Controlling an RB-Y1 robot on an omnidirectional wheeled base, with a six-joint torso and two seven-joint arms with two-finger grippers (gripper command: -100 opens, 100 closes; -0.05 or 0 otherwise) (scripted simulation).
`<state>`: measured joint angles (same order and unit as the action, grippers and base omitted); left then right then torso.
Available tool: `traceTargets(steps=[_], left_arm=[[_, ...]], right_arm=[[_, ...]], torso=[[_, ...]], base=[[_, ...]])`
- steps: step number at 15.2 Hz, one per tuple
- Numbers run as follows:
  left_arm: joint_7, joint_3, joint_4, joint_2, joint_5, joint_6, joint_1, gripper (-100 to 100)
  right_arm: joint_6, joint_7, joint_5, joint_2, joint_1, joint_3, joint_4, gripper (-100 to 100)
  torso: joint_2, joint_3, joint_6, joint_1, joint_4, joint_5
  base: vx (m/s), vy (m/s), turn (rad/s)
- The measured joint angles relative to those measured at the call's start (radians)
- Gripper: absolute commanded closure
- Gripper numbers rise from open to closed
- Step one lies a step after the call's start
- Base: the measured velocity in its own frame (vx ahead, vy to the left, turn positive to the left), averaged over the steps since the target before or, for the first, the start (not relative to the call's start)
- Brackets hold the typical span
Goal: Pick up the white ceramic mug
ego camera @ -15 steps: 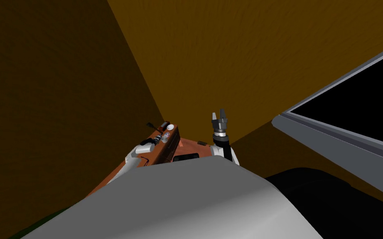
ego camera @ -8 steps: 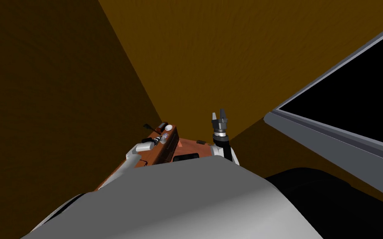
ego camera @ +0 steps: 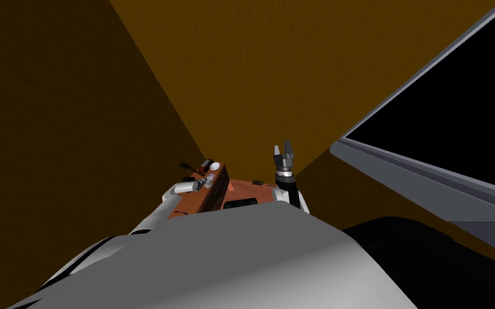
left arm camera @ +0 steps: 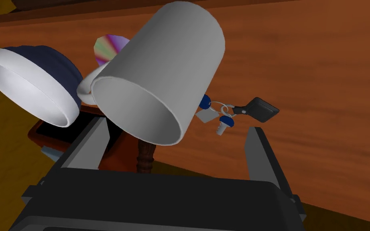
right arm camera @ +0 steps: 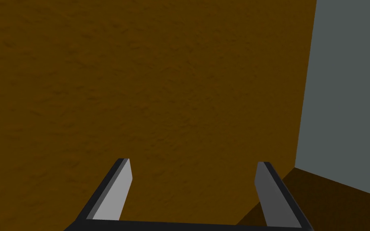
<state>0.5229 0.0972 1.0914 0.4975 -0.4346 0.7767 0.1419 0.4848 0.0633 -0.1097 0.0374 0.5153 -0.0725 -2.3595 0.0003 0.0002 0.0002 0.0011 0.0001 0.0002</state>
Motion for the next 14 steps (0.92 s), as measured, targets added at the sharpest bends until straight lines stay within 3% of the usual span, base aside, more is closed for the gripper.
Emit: traceTargets(steps=[5,14], left_arm=[[0.04,0.017,-0.113,0.034,-0.028,0.091,0.075,-100],[0.088,0.043,-0.245,0.082,-0.059,0.226,0.166,-100]], right_arm=[[0.0,0.0,0.0,0.0,0.0,0.0,0.0,0],[0.0,0.0,0.0,0.0,0.0,0.0,0.0,0]], torso=[[0.0,0.0,0.0,-0.001,0.0,0.0],[-0.001,0.0,0.0,-0.001,0.0,0.0]], base=[[-0.01,0.006,-0.142],[-0.005,-0.003,-0.124]])
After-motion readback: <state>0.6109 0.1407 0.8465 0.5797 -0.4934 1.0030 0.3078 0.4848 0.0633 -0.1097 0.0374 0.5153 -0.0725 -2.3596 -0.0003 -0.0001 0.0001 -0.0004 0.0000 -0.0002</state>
